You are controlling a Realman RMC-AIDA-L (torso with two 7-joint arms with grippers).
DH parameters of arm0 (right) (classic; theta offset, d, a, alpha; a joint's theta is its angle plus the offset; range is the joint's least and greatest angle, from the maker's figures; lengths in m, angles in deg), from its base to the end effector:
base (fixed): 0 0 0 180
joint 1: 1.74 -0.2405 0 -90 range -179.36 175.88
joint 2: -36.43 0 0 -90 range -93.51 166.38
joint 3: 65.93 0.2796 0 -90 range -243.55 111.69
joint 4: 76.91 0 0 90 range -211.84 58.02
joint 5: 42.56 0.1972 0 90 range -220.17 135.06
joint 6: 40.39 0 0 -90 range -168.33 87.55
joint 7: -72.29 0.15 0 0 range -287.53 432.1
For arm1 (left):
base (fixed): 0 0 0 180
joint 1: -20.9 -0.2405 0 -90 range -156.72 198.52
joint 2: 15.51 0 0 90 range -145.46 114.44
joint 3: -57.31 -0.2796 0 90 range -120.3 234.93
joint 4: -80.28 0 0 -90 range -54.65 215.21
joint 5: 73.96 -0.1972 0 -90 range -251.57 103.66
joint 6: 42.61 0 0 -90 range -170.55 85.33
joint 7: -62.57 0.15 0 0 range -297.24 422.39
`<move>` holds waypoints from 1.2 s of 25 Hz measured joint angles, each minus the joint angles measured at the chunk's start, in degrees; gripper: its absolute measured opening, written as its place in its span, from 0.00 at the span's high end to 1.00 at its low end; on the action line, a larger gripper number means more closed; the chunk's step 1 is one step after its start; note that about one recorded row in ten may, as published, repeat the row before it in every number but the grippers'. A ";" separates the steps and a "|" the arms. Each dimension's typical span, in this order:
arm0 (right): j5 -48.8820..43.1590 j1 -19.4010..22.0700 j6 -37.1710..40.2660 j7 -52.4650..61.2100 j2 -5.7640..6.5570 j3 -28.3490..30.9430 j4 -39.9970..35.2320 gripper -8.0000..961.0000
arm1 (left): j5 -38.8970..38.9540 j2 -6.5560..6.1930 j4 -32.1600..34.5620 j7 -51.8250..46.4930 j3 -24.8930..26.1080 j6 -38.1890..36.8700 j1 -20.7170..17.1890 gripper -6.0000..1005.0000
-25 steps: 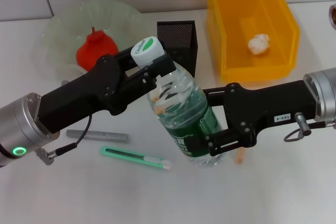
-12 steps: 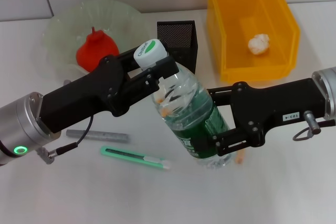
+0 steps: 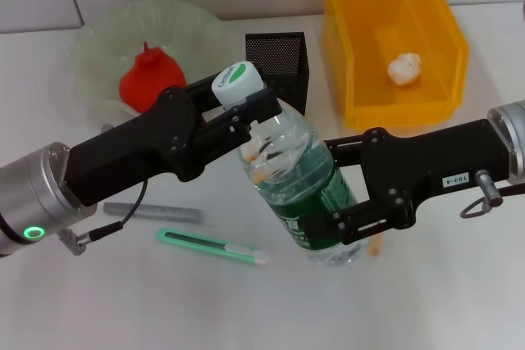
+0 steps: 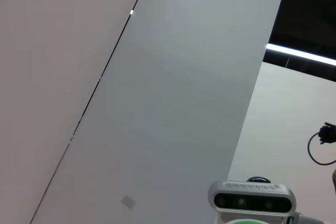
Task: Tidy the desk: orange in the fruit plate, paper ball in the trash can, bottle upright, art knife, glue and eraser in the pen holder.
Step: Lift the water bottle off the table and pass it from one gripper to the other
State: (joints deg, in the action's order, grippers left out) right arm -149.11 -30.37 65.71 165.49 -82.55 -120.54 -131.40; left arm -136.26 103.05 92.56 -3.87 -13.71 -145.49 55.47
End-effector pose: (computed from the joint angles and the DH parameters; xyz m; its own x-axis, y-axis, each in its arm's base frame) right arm 0.2087 0.3006 -0.0014 0.8445 -0.2909 -0.4497 -0.2532 -0.9567 0.1435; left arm -0.1940 0.3011 -0.0414 0.3862 0.3035 0.8711 0.3083 -0.9325 0.1881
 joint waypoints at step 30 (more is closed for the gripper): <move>-2.45 -0.07 1.11 5.78 0.27 -0.58 -5.09 0.18 | -2.88 -0.43 2.63 -1.33 0.20 0.95 -0.99 0.56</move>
State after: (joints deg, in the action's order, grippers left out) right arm -151.56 -30.44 66.82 171.27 -82.29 -121.12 -136.49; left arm -139.14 102.62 95.19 -5.20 -13.51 -144.54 54.48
